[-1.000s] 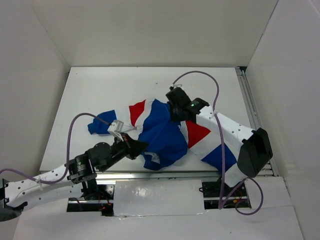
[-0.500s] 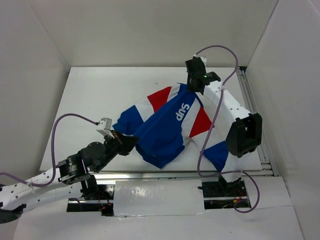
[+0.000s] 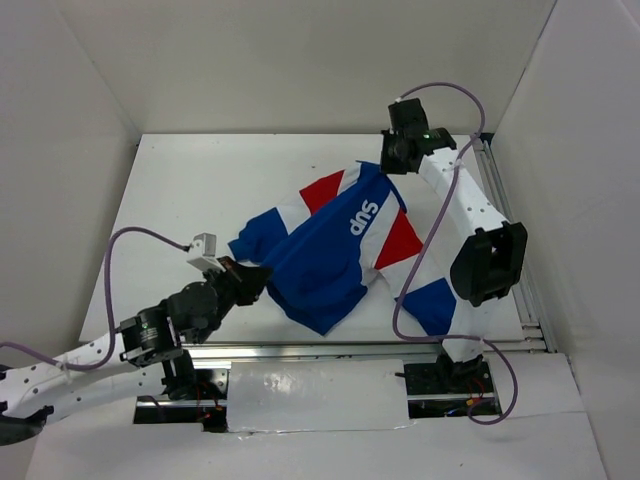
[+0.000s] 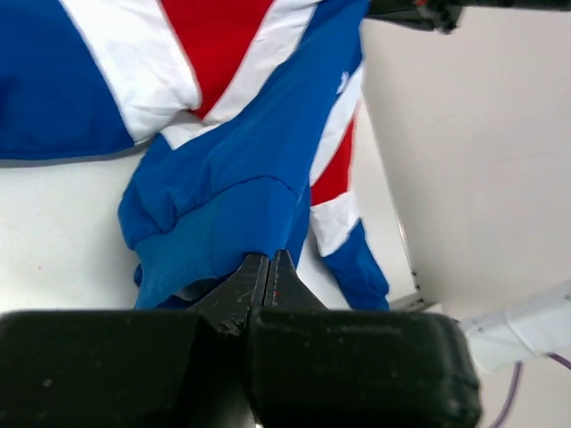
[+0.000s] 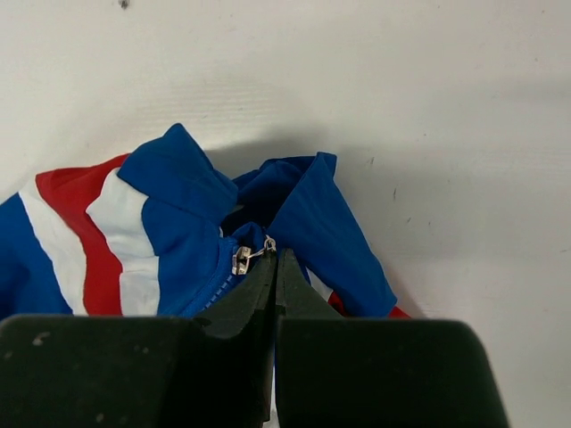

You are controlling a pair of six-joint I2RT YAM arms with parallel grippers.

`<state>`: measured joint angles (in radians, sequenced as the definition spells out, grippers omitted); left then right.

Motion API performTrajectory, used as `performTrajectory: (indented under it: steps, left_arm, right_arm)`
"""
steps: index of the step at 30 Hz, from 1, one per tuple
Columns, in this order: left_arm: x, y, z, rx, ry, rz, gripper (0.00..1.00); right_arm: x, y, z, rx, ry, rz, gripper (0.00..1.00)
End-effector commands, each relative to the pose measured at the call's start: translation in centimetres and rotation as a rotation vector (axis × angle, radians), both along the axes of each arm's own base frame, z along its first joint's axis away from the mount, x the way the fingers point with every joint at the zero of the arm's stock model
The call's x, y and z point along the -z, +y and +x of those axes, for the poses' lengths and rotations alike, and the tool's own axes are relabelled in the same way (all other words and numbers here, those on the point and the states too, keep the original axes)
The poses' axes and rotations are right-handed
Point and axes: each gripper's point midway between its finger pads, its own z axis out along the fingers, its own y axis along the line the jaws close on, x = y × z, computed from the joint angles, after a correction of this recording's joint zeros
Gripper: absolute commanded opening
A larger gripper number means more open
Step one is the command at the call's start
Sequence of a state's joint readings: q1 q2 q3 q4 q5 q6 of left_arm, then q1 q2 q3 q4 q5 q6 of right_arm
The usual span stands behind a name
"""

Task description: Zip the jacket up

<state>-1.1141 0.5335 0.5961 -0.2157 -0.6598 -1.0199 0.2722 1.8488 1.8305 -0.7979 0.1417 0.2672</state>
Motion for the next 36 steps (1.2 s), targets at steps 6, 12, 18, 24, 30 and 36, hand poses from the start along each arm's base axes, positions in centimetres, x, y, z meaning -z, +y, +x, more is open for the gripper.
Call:
performTrajectory:
  steps: [6,12,18,24,30,36]
  left_arm:
    - [0.9,-4.4,3.4,0.269,0.021,0.062,0.0]
    - [3.2,-1.9,13.0,0.307,0.13,0.006,0.0]
    - [2.3,-2.5,16.8,0.373,0.158,0.046,0.0]
    - [2.3,-1.4,17.5,0.358,0.186,0.024,0.0]
    - [2.9,-1.3,17.3,0.353,0.203,0.033,0.0]
    - [4.0,0.0,18.1,0.338,0.237,0.038,0.0]
  right_arm:
    - [-7.0,-12.1,6.4,0.313,-0.286,-0.063,0.0]
    - [-7.3,-12.9,8.8,0.293,-0.306,-0.069,0.0]
    - [-6.0,-12.8,10.5,0.274,-0.264,-0.01,0.15]
    - [-2.4,-14.0,4.7,0.367,-0.135,-0.006,1.0]
    - [5.2,-15.2,-7.3,0.522,0.021,0.079,1.0]
    - [12.5,-14.0,-13.8,0.501,0.199,0.13,1.0]
